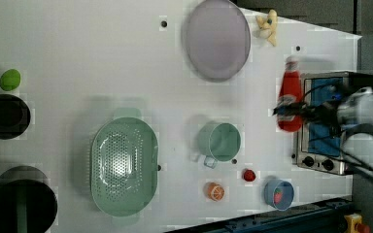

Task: Pick ketchup from plate and place it on table.

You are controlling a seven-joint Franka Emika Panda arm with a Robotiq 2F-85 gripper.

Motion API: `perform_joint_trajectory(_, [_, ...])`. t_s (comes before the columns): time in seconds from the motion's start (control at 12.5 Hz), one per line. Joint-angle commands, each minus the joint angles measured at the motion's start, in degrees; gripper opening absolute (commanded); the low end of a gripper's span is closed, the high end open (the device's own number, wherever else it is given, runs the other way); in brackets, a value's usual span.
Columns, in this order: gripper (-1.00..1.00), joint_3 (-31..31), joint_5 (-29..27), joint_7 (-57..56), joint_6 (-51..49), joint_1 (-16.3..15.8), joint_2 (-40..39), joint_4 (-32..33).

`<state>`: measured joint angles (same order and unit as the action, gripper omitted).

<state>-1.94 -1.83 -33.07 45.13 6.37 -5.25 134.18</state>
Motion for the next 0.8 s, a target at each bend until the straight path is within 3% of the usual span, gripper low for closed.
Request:
perform_joint_trajectory(0.08, [0.17, 0.02, 0.30, 3.42, 5.28, -0.34, -3.82, 1.32])
perform_joint_trajectory(0.48, [0.17, -0.17, 0.30, 3.42, 13.94, -0.45, -10.47, 1.38])
perform_joint_trajectory(0.56, [0.25, -0.16, 0.30, 3.41, 15.12, -0.45, -10.48, 1.47])
perform_joint_trajectory(0.8, [0.90, -0.60, 0.30, 3.42, 15.17, -0.46, -8.68, 0.80])
